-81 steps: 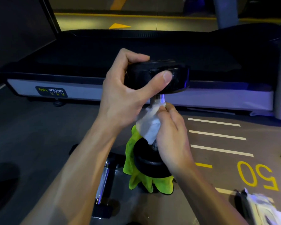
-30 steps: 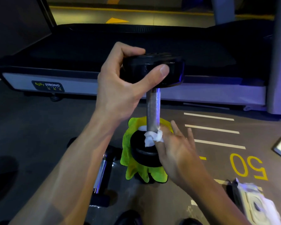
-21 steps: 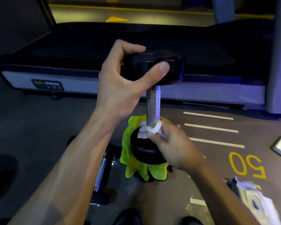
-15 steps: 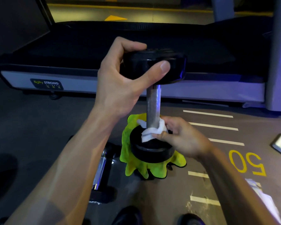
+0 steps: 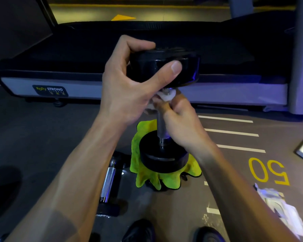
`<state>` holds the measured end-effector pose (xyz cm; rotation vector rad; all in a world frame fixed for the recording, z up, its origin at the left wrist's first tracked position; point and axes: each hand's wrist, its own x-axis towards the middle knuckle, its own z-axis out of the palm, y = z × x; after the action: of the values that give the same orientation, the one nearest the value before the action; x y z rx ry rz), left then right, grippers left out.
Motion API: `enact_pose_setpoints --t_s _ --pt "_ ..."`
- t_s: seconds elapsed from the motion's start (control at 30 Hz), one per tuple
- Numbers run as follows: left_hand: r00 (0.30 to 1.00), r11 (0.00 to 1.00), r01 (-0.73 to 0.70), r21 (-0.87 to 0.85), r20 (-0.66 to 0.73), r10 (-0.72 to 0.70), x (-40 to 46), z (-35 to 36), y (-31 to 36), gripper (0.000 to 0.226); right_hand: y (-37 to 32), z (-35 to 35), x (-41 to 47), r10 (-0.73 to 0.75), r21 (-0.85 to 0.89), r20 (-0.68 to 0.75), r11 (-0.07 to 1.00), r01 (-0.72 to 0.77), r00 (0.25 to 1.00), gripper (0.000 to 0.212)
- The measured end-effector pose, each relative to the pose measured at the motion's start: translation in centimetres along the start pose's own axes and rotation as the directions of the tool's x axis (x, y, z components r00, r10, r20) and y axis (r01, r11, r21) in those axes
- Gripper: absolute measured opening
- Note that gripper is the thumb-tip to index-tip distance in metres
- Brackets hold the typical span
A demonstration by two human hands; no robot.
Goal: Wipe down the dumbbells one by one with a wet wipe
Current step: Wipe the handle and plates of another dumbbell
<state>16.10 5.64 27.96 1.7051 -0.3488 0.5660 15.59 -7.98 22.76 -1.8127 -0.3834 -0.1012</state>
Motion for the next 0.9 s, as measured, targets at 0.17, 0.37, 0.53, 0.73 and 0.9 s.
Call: enact_pose_setpoints --t_s 0.17,0.37,0.53,0.73,0.9 --pt "1.0 1.0 0.02 -0.022 -0.024 -0.021 0.2 -0.5 -0.4 0.047 1.9 -1.5 -2.0 0.163 -0.319 0.306 0.946 -0.06 0.938 0.011" --pt "0.999 0.999 0.015 -0.028 -0.038 -0.016 -0.1 -0.7 -0.4 0.046 1.7 0.0 -2.1 0.305 -0.306 0.1 0.915 -0.263 0.947 0.029" --pt "0.999 1.0 0.014 -0.026 -0.033 -0.015 -0.2 -0.8 -0.3 0.046 2.1 1.3 -2.5 0.2 -0.428 -0.049 0.881 -0.202 0.978 0.023" --pt "1.0 0.998 0.018 -0.065 -0.022 -0.019 -0.4 -1.0 -0.3 0.048 2.5 -2.8 -1.8 0.276 -0.233 0.411 0.953 -0.192 0.869 0.025" --pt "0.999 0.997 0.023 -0.068 -0.021 -0.024 -0.5 0.2 0.1 0.049 2.4 1.5 -3.0 0.218 -0.403 -0.112 0.882 -0.245 0.969 0.025"
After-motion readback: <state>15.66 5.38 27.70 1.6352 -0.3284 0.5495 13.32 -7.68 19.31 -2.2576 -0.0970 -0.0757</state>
